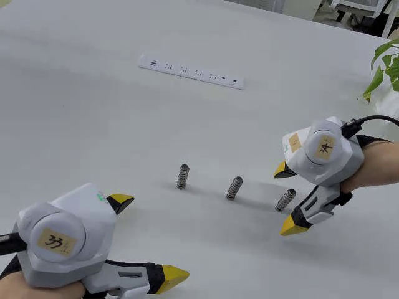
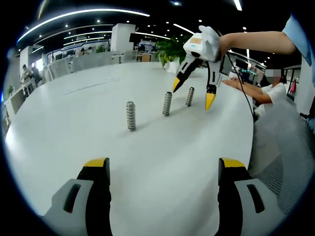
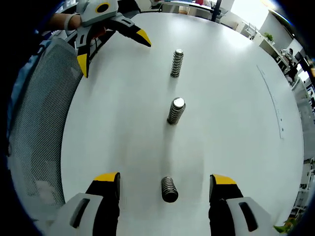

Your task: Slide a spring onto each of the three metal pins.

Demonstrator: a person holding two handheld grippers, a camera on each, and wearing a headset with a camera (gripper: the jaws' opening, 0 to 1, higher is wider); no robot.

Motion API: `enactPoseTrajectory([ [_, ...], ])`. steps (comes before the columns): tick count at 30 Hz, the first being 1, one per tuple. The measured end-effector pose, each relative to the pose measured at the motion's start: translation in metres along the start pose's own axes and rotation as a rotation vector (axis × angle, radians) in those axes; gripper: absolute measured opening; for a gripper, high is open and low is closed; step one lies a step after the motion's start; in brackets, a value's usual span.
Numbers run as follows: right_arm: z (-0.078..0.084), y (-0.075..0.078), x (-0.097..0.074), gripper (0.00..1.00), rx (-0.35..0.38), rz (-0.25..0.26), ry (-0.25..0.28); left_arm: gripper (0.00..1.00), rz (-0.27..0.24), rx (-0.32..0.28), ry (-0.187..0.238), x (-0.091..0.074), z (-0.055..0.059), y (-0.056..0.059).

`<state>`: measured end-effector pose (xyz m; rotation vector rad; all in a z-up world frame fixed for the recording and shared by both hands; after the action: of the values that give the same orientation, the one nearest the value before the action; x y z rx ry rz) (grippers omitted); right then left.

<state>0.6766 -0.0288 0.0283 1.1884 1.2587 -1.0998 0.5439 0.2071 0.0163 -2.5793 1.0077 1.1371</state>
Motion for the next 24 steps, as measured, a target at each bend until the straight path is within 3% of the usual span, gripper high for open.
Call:
enactPoseTrajectory([
  [6,0.003,-0.007,-0.001,1.00,0.069,0.001,0.073,0.89,-0.008,0.004,0.005,-0.002,-0.003,-0.001],
  [18,0.006,-0.020,-0.009,0.99,0.146,0.032,0.180,0.89,-0.017,0.022,0.012,-0.007,-0.009,-0.005],
  [24,0.009,-0.030,-0.010,0.99,0.224,0.041,0.241,0.89,-0.017,0.035,0.014,-0.009,-0.012,-0.005],
])
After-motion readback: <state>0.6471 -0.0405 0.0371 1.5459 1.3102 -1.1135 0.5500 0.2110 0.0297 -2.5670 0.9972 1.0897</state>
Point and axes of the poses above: the centre of the closed fingertips' face, and the gripper's own axes: x roughly forward along the fingers, y roughly to its right, z roughly out of its underside, the point moved 7 cm from there along -x, roughly backward along the fingers, and after that the axes turned 13 degrees about -y, right-handed, at the moved point
